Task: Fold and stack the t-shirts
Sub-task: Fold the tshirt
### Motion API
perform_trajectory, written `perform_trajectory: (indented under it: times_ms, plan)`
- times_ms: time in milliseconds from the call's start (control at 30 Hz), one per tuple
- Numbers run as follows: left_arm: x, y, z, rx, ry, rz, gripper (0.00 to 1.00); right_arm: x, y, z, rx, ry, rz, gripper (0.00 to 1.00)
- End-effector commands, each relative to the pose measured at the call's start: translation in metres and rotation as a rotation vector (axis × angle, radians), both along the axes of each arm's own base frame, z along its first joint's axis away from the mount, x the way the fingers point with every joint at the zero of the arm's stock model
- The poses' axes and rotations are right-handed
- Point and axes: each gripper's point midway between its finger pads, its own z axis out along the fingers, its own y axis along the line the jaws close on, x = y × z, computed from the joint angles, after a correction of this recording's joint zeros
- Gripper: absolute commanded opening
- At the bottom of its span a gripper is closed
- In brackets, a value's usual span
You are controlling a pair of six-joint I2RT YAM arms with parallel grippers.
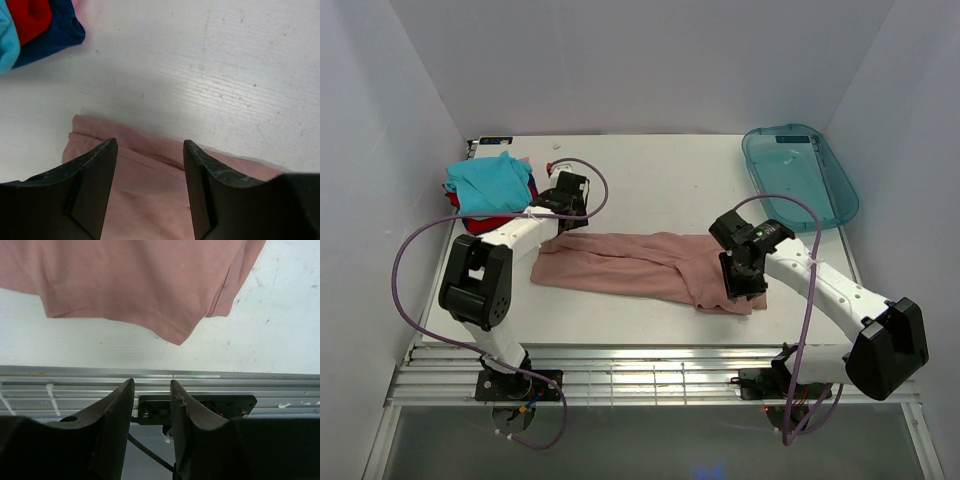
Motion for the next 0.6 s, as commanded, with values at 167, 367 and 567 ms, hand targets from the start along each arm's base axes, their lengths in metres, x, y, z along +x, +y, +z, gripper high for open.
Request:
perform_trajectory:
  times_ms: [167,367,567]
  plan:
    - [0.033,0.018,-0.002,0.149,-0.021,0.060,0.66,0.058,0.046,0.026,0.104,-0.135,0.004,0.41]
    - [0.020,0.027,-0.019,0.149,0.059,0.097,0.63,0.055,0.056,0.017,0.147,-0.128,0.007,0.42]
    - [-0.004,0.032,-0.012,0.099,0.052,0.154,0.62,0.042,0.040,-0.001,0.086,-0.094,0.007,0.41]
